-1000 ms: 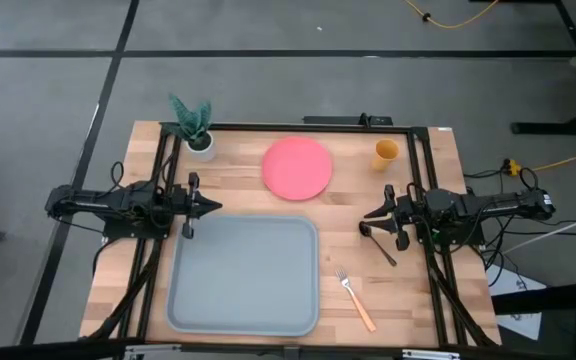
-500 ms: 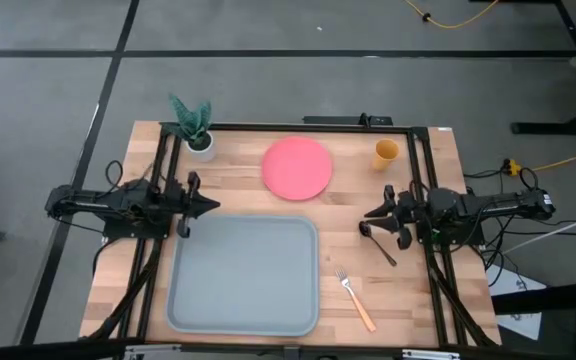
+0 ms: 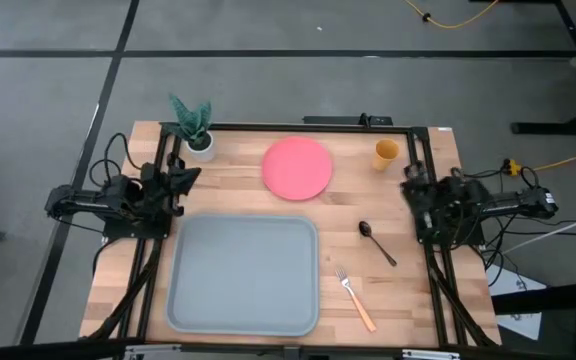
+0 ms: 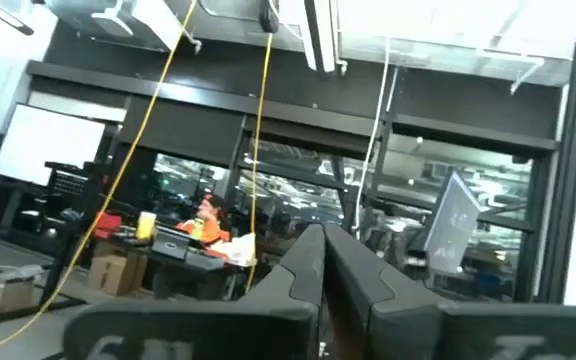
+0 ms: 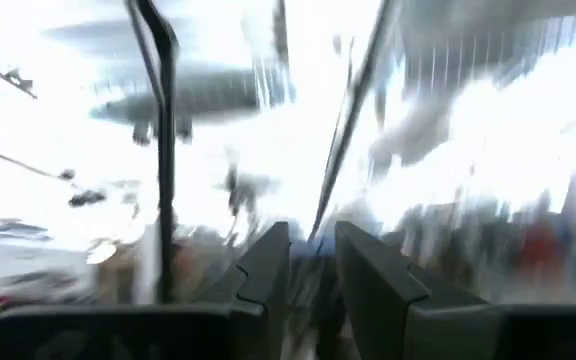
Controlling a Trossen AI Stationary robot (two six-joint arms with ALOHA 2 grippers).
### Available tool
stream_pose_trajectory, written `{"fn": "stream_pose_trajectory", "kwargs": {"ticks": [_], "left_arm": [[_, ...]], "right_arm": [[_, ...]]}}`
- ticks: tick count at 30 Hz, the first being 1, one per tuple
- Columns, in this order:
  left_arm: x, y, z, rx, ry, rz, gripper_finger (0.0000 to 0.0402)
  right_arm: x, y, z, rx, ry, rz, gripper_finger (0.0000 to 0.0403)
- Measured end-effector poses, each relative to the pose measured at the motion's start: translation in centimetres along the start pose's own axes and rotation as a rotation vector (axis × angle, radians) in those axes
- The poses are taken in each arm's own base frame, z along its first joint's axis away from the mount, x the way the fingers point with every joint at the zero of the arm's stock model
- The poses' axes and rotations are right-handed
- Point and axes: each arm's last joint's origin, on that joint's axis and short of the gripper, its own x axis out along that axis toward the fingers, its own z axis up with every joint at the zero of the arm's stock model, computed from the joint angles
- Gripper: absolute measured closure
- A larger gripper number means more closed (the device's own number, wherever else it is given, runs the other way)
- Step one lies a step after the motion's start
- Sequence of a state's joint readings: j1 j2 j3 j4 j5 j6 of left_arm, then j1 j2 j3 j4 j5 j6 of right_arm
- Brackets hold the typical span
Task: Pick and place plate/cup/fork/spoon on tray
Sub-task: Put the yellow cup on the gray tray
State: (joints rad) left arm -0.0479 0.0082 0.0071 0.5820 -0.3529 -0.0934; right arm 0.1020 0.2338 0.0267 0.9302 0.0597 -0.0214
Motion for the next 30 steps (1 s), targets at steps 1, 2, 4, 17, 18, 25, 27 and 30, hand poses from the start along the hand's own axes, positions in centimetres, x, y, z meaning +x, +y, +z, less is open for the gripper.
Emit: {"fn": "stream_pose_trajectory", "kwargs": {"ticks": [1, 2, 4, 17, 18, 25, 27, 30], "left_arm": [[0.0, 0.0, -0.1, 0.003, 0.005, -0.003, 0.0401], [0.1, 0.0, -0.1, 0.004, 0.010, -0.005, 0.0401], [0.3, -0.1, -0.4, 0.010, 0.029, -0.004, 0.0401], [0.8, -0.2, -1.4, 0.114, 0.098, 0.011, 0.0401], [0.8, -0.2, -1.4, 0.115, 0.100, 0.011, 0.0401], [0.8, -0.2, -1.4, 0.067, 0.103, 0.007, 0.0401], [0.8, -0.2, -1.4, 0.019, 0.102, 0.009, 0.0401], [0.8, -0.2, -1.4, -0.053, 0.101, 0.012, 0.0401]], "right_arm": [[0.5, 0.0, 0.7, -0.067, -0.040, -0.002, 0.0313], [1.2, 0.0, 1.5, -0.134, -0.064, -0.004, 0.0313], [3.1, 0.2, 2.6, -0.257, -0.049, -0.001, 0.0313], [12.8, -5.4, 5.8, -0.892, 0.925, -1.239, 0.0313], [13.2, -5.9, 5.9, -0.880, 0.951, -1.209, 0.0313], [14.0, -12.1, 5.6, -0.761, 1.084, -1.199, 0.0313], [12.8, -14.1, 4.8, -0.654, 1.162, -1.224, 0.0313], [10.5, -16.1, 3.3, -0.383, 1.293, -1.224, 0.0313]]}}
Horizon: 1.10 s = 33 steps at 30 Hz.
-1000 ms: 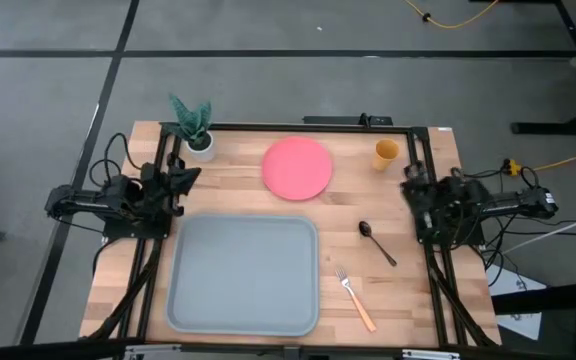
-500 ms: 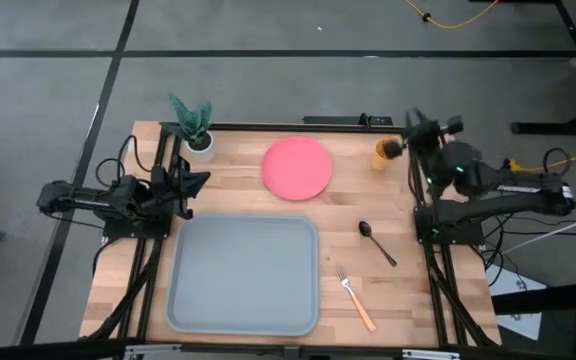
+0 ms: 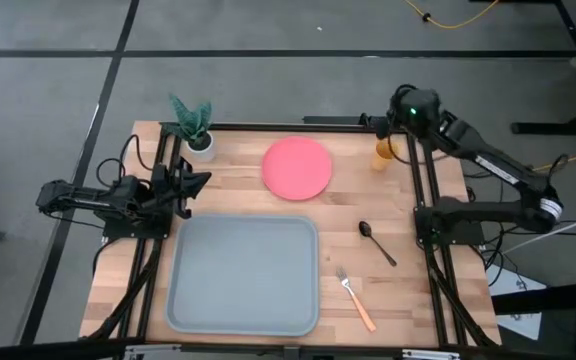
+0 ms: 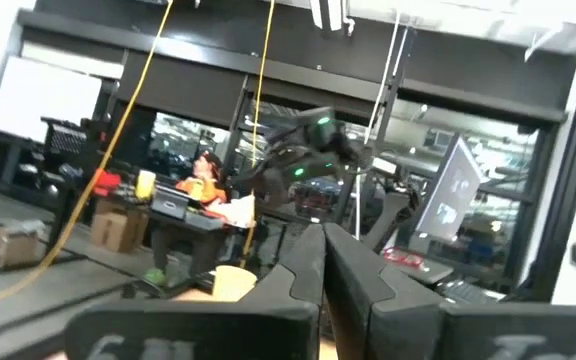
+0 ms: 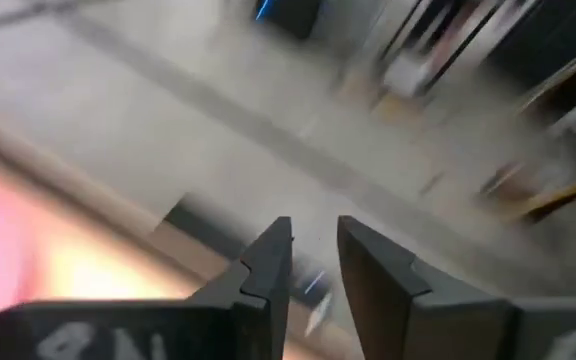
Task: Pick and place plate/cup/fork/spoon on tray
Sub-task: Put the yellow cup on the gray tray
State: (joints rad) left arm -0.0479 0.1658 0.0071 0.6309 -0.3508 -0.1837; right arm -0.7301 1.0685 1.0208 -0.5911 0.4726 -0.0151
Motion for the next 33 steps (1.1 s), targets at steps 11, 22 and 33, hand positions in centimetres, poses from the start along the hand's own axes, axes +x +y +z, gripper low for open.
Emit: {"fn": "stream_pose_trajectory", "kwargs": {"ticks": [11, 22, 33], "left_arm": [[0.0, 0.0, -0.2, -0.010, 0.019, 0.004, 0.0401], [0.0, 0.1, -0.4, 0.001, 0.044, 0.015, 0.0401], [0.0, 0.1, -0.5, 0.004, 0.049, 0.021, 0.0401]], "right_arm": [[3.6, 0.7, -2.8, 0.082, 0.338, 0.292, 0.0313], [4.5, 1.8, -6.1, 0.082, 0.515, 0.242, 0.0313], [5.5, 2.3, -7.5, 0.086, 0.485, 0.223, 0.0313]]}}
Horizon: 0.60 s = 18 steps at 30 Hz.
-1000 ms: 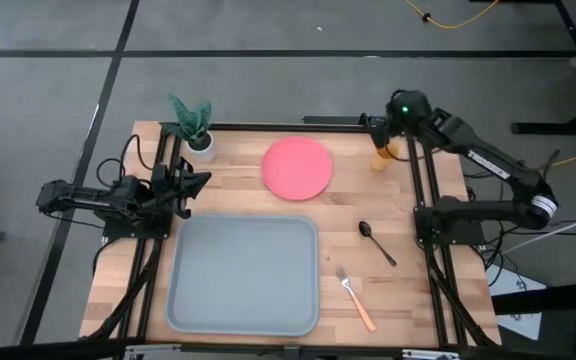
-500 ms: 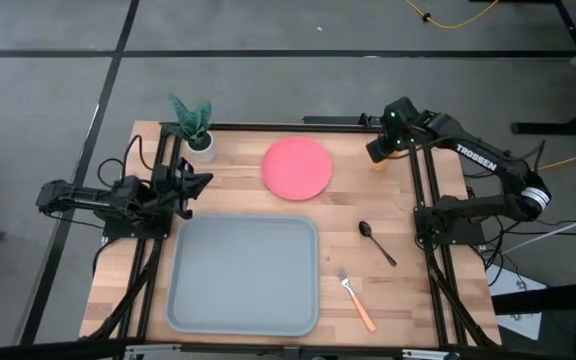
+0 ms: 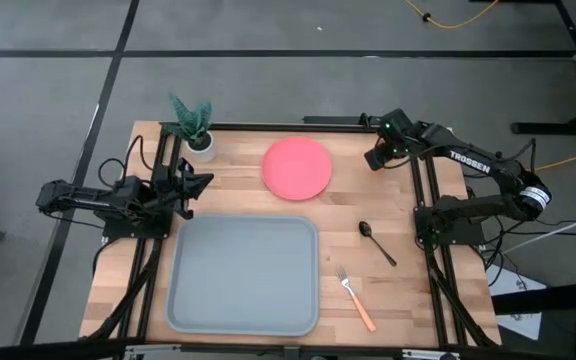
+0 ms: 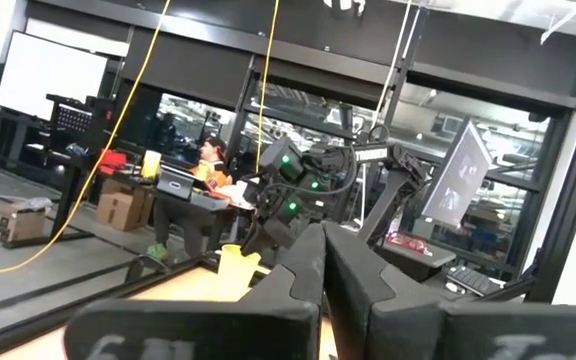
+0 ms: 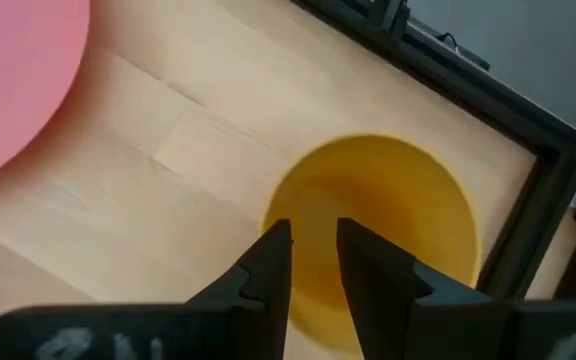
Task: Pick and place plate/cup/fork/spoon on tray
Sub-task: Put the yellow cup on the gray tray
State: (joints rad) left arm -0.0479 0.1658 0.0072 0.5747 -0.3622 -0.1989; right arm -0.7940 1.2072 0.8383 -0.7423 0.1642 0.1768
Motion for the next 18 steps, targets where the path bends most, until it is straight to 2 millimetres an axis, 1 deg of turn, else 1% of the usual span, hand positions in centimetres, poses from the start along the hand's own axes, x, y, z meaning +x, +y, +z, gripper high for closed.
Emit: {"fn": "stream_pose_trajectory", "kwargs": {"ticks": [4, 8, 12, 18], "left_arm": [[0.00, 0.01, -0.04, 0.001, 0.003, 0.001, 0.0401], [0.00, 0.06, -0.08, 0.003, 0.005, 0.017, 0.0401], [-0.01, 0.17, -0.17, 0.008, 0.010, 0.049, 0.0401], [-0.01, 0.18, -0.19, 0.008, 0.011, 0.051, 0.0401]], "right_arm": [[0.00, 0.03, -0.01, 0.003, 0.002, 0.011, 0.0313], [-0.01, 0.21, -0.04, 0.002, 0.014, 0.074, 0.0313], [-0.01, 0.22, -0.09, 0.000, 0.019, 0.077, 0.0313], [-0.03, 0.14, -0.53, -0.008, 0.064, 0.069, 0.0313]]}}
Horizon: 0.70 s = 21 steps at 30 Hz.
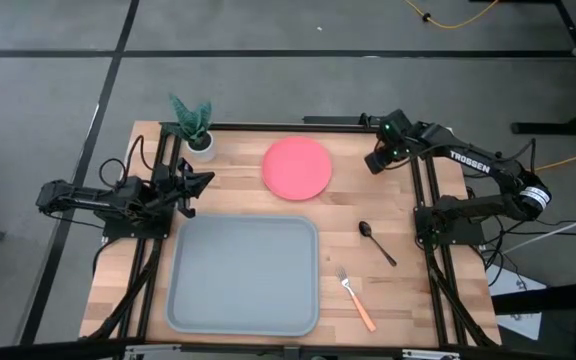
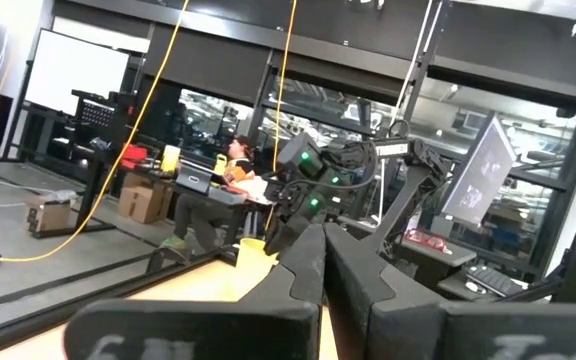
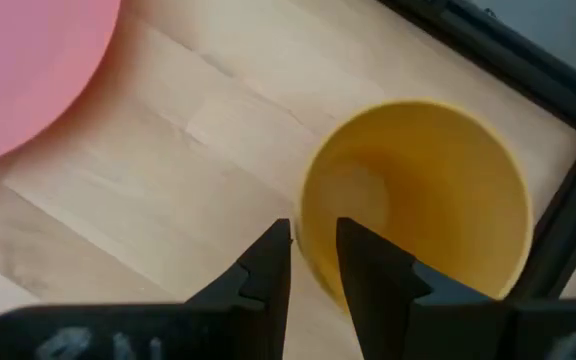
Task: Pick and place plate/cup/fork/spoon on tray
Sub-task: Put the yellow cup on the gray tray
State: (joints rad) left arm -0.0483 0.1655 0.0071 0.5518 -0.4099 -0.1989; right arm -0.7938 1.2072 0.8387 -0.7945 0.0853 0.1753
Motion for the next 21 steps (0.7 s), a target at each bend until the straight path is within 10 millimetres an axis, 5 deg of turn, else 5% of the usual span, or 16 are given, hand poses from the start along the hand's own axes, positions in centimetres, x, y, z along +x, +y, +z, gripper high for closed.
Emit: {"fn": "stream_pose_trajectory", "kwargs": {"ticks": [12, 17, 21], "left_arm": [[0.0, 0.0, 0.0, 0.000, 0.000, 0.000, 0.0401], [0.0, 0.0, 0.0, 0.000, -0.001, 0.000, 0.0401], [0.0, 0.0, 0.0, -0.001, -0.001, 0.000, 0.0401]], "right_arm": [[3.2, -0.3, -2.3, -0.080, -0.001, -0.057, 0.0316], [3.1, -0.1, -2.3, -0.151, -0.009, -0.087, 0.0387], [1.7, 1.6, -1.3, -0.222, -0.062, 0.014, 0.0396]]}}
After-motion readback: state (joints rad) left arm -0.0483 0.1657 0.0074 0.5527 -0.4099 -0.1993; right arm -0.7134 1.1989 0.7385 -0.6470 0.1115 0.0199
